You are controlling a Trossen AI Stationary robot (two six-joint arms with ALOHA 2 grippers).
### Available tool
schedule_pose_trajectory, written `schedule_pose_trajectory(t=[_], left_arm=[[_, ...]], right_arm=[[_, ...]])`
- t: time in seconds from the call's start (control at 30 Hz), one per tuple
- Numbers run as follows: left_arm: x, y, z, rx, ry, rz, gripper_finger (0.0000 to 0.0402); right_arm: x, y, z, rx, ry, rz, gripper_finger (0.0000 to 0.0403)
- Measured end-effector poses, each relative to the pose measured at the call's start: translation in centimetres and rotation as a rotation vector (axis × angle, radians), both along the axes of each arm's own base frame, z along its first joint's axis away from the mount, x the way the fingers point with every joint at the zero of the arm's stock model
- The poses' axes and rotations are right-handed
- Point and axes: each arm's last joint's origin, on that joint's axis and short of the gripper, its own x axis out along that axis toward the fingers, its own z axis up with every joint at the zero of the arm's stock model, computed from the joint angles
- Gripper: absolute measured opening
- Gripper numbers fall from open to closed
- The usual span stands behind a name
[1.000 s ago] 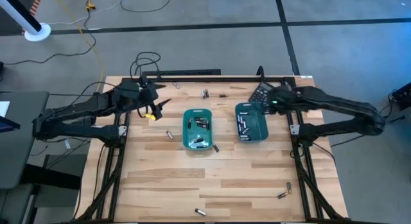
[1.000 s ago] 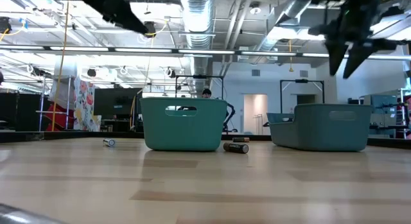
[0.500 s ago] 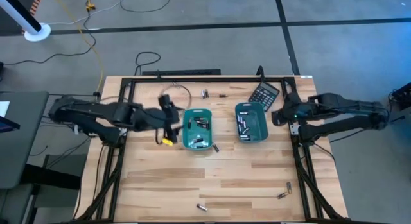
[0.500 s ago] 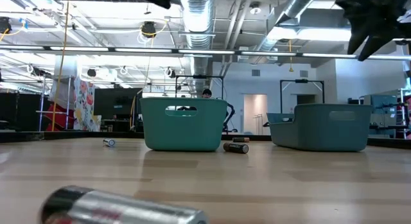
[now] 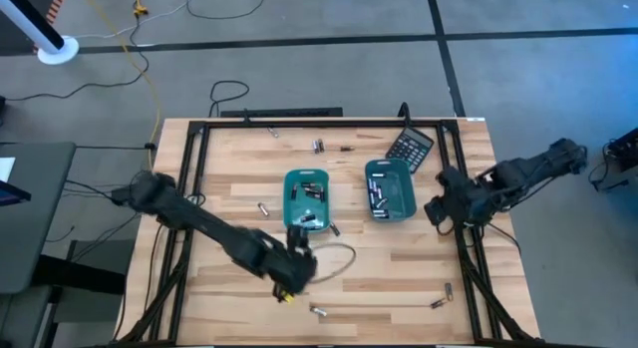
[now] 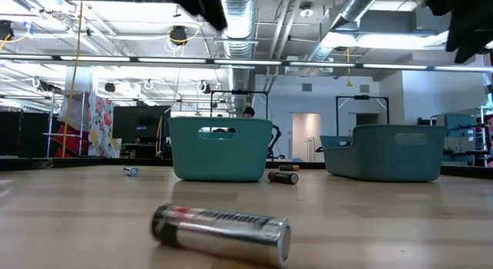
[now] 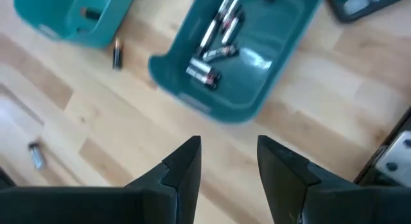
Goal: Sort batteries
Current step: Put the silver battery into the blue bin
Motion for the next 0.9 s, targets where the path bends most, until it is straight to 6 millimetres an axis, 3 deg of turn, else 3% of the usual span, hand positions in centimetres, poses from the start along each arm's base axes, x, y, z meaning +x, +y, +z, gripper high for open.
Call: schedule_pose_trajectory(t=[0.23, 0.47, 0.67, 0.9], left_arm=[[4.1, -3.1, -5.4, -0.064, 0.12, -0.02, 0.0277], [6.8, -5.1, -7.7, -0.223, 0.127, -0.101, 0.0277], [7.5, -5.4, -10.1, -0.227, 0.156, -0.105, 0.0277], [8.7, -4.2, -13.0, -0.172, 0.198, -0.096, 0.0277]], right_arm=[[1.0, 3.2, -1.2, 0.003, 0.078, 0.064, 0.0168], [1.5, 6.5, -2.8, -0.019, 0.156, 0.065, 0.0168], [1.3, 8.3, -3.7, -0.02, 0.179, 0.026, 0.0168], [0.8, 9.2, -3.9, 0.011, 0.163, -0.006, 0.0168]])
